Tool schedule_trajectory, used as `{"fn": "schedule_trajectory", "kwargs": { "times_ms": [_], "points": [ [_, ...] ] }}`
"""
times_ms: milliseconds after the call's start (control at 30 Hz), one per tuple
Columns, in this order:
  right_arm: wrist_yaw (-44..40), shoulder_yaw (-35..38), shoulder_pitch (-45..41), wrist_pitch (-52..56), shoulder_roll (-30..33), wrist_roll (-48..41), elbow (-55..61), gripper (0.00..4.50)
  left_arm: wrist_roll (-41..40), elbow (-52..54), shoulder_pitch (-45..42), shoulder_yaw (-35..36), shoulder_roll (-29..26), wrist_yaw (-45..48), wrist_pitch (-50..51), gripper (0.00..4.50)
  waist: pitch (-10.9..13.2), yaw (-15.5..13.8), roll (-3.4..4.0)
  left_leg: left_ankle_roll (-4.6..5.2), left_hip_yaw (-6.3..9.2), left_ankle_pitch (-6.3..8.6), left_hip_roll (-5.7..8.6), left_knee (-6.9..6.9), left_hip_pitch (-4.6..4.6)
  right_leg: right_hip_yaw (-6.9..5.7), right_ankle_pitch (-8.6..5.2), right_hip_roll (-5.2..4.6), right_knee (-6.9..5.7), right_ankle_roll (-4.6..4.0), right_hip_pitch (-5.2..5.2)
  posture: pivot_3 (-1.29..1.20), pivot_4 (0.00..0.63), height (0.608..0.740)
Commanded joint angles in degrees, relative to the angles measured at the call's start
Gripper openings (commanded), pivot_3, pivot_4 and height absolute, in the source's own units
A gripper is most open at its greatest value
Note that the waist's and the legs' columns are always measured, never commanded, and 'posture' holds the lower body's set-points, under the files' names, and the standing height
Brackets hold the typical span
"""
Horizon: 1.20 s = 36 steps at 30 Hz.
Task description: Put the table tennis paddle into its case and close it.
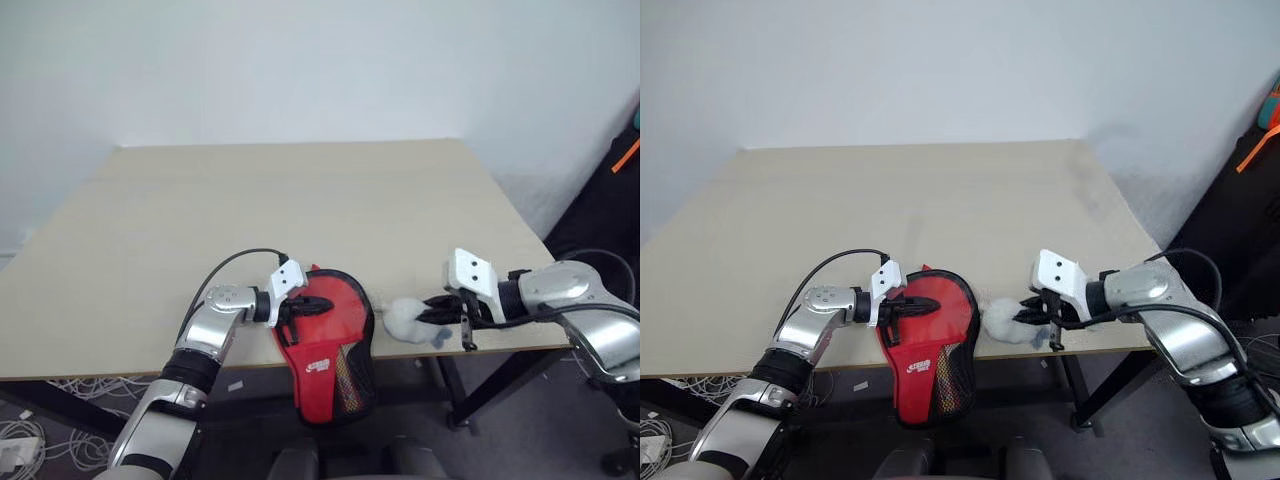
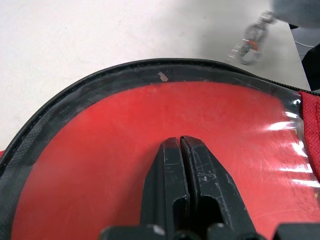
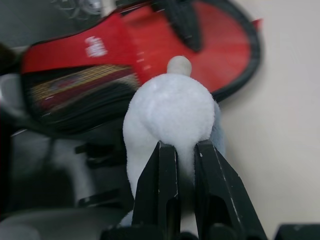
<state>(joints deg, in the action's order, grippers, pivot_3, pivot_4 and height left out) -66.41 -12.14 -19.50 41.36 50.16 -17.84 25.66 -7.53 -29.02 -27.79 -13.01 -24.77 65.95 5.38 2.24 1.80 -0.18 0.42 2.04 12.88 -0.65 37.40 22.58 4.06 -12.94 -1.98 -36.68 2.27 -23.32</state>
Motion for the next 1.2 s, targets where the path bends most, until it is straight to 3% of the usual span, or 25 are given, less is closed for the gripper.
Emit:
{"fn": "schedule_trajectory", "kwargs": {
  "times_ms": [33, 500, 900, 1033, 1200],
  "points": [
    [-0.7, 2.2, 0.8, -0.4, 2.2, -1.8, 3.8, 0.01, 2.8, -3.3, 0.8, -1.9, -0.5, 0.1, 0.9, 0.0, 0.0, 0.0, 0.0, 0.0, 0.0, 0.0, 0.0, 0.0, 0.0, 0.0, 0.0, 0.0, 0.0, 0.0, 0.0, 0.0, 0.0, 0.739],
    [-4.1, 1.5, 11.2, -5.5, 9.8, -4.0, 10.4, 0.01, 3.0, -5.1, -0.3, -2.1, -0.6, 0.0, 0.1, 0.0, 0.0, -0.8, -0.09, 0.02, -0.01, 0.09, 0.0, 0.11, 0.01, -0.02, -0.04, -0.04, 0.04, 0.03, 0.01, 0.0, 0.0, 0.739],
    [-4.3, 2.5, 15.4, -8.4, 12.9, -4.8, 11.2, 0.01, 3.0, -4.9, -0.1, -2.3, -1.2, 0.2, -0.3, 0.0, 0.0, -1.1, -0.11, 0.28, -0.07, 0.41, 0.11, 0.55, 0.03, -0.04, -0.17, -0.23, 0.09, 0.23, 0.13, 0.0, 0.0, 0.739],
    [-2.2, 1.5, 12.8, -9.3, 11.8, -1.6, 6.3, 0.01, 3.2, -5.2, -0.3, -2.7, -1.1, 0.4, -1.1, 0.0, 0.0, -1.2, -0.12, 0.29, -0.08, 0.41, 0.11, 0.55, 0.02, -0.03, -0.17, -0.23, 0.09, 0.24, 0.13, 0.0, 0.0, 0.739],
    [4.2, -0.4, 3.6, -8.8, 6.1, 3.8, -4.6, 0.01, 3.3, -5.8, -0.9, -3.0, -0.8, 0.7, -1.5, 0.0, 0.0, -1.0, -0.17, 0.29, -0.13, 0.41, 0.09, 0.57, -0.03, -0.02, -0.17, -0.23, 0.05, 0.24, 0.13, 0.0, 0.0, 0.739]
  ]
}}
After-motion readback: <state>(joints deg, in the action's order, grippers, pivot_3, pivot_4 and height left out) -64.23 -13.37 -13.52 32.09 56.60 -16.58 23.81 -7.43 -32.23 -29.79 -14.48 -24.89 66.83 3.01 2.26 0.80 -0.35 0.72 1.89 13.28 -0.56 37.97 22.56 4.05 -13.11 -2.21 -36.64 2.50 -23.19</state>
